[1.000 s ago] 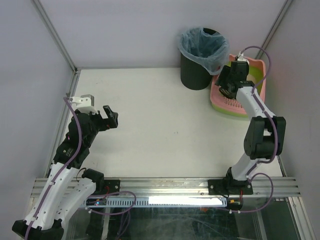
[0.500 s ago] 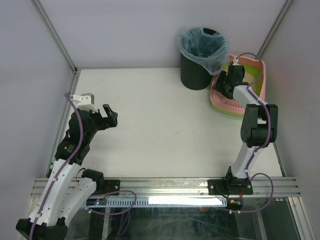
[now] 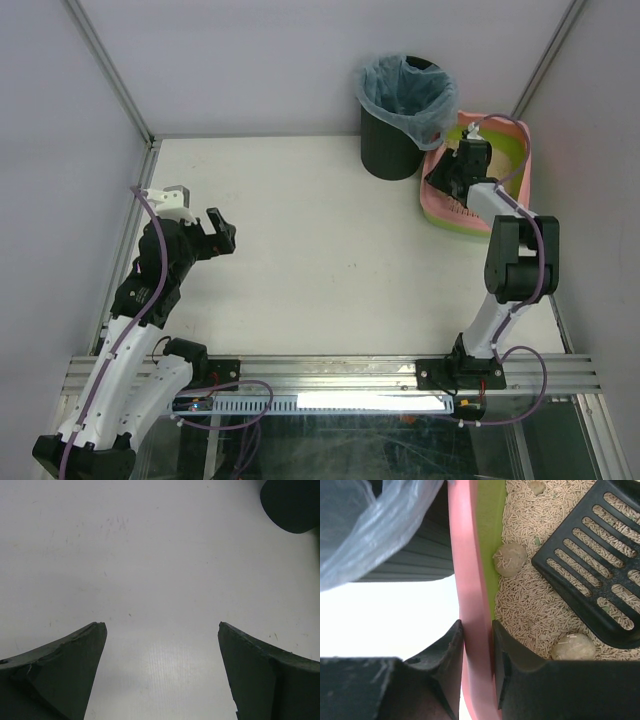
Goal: Clean the litter box
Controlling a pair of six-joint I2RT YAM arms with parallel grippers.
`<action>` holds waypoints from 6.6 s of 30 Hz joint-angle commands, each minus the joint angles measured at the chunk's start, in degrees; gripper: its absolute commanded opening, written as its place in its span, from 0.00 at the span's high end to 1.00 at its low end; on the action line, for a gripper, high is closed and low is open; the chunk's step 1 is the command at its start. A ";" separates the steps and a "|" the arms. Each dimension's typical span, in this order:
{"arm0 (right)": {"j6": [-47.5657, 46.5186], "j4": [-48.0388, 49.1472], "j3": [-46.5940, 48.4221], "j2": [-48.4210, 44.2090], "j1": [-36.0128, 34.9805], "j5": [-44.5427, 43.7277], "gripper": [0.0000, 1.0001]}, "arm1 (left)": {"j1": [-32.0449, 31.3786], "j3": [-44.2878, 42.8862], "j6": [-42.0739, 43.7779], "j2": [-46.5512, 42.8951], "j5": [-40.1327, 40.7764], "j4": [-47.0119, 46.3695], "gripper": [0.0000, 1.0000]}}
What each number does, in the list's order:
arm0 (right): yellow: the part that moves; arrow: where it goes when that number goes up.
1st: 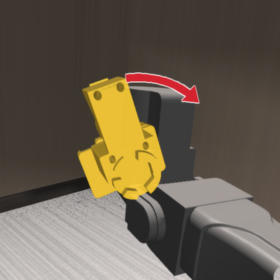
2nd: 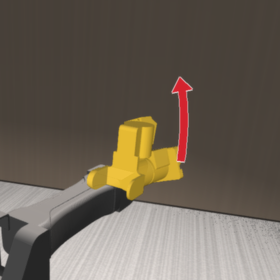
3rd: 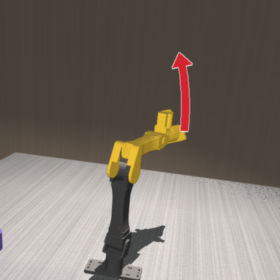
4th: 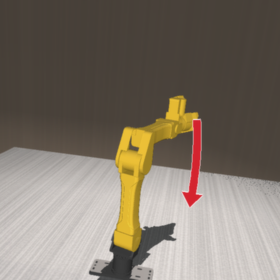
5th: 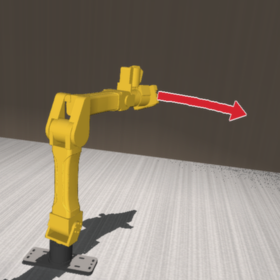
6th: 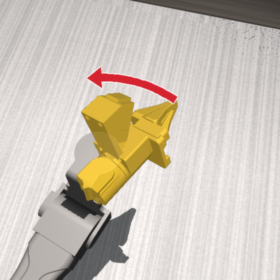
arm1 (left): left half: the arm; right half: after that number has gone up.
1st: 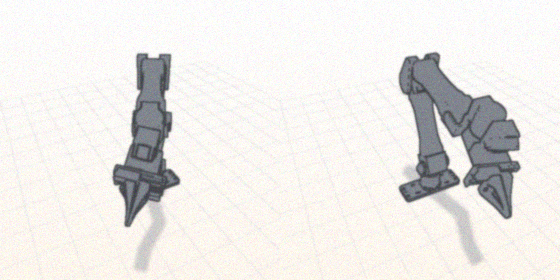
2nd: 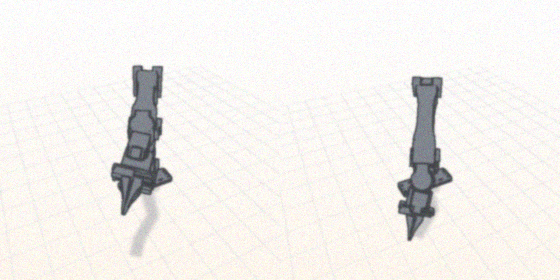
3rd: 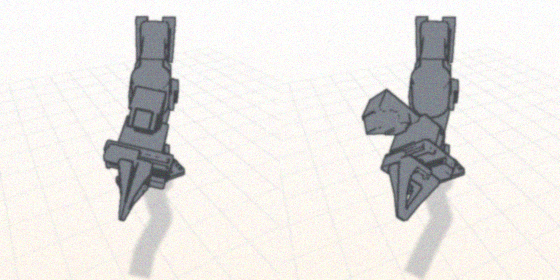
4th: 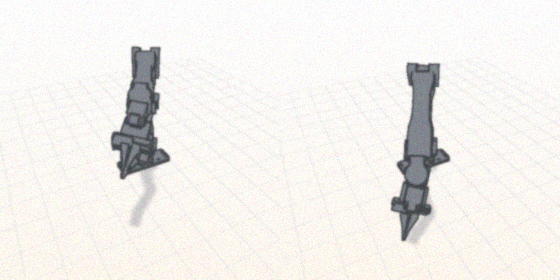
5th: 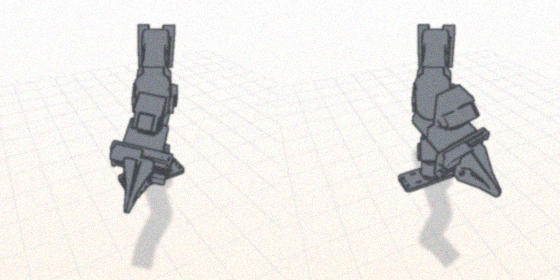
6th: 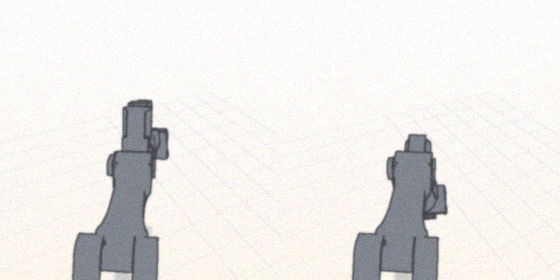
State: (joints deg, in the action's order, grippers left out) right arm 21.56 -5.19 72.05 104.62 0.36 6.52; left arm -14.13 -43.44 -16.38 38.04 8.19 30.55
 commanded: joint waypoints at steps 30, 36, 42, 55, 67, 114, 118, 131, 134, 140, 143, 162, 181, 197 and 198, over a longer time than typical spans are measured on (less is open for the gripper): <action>1.38 3.28 -19.94 -12.89 -54.38 -4.27 0.89 | 0.83 -1.30 1.50 0.90 -1.76 -2.16 0.01; 6.18 4.60 -18.86 -11.32 -62.83 -6.57 0.88 | 0.81 -1.34 1.38 1.19 -1.60 -2.16 0.01; 15.82 0.76 -17.14 -10.31 -70.02 -14.35 0.88 | 0.79 -1.38 1.38 1.42 -1.63 -2.12 0.01; 38.73 3.92 -22.96 -13.91 -81.77 -38.57 0.97 | 0.83 -1.34 1.20 2.51 -2.04 -2.18 0.01; 20.10 5.58 -13.51 -10.98 -76.97 -35.79 0.50 | 0.76 -1.36 1.14 1.95 -1.63 -2.07 0.01; 4.11 -19.47 51.13 13.18 -8.06 -7.10 0.18 | 1.69 -1.56 1.40 3.03 -0.76 -1.56 0.01; 4.19 -21.56 52.76 15.16 -7.71 -7.15 0.26 | 2.07 -1.58 1.40 3.07 -0.78 -1.54 0.01; 0.70 -22.76 48.23 6.12 -6.05 -16.65 0.69 | 2.57 -1.56 1.52 3.83 -1.59 -1.54 0.01; 0.00 -25.84 49.51 5.71 -5.53 -16.22 0.72 | 2.65 -1.57 1.38 3.80 -1.69 -1.54 0.01; 1.85 -26.38 47.91 4.98 -3.61 -10.77 0.50 | 2.64 -1.64 1.37 3.78 -1.94 -1.54 0.01; 2.50 -24.80 47.29 4.79 -3.47 -7.83 0.41 | 2.69 -1.59 1.43 3.63 -1.78 -1.55 0.01; 10.66 -18.59 46.34 8.94 -3.47 4.53 0.45 | 2.79 -1.56 1.45 3.53 -1.71 -1.54 0.01; 10.32 -25.41 53.01 13.59 -3.00 3.00 0.83 | 2.92 -1.59 1.55 3.61 -1.82 -1.52 0.01; 4.16 -28.07 45.51 3.46 -1.07 -5.70 0.96 | 3.00 -1.58 1.53 3.86 -2.26 -1.56 0.01; 3.99 -27.85 44.05 2.35 -0.99 -5.73 0.97 | 2.98 -1.57 1.62 3.88 -2.24 -1.54 0.01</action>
State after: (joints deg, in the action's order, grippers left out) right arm 27.94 -34.61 119.09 115.15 -2.07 3.38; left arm -11.88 -43.46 -15.81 42.13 7.05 30.65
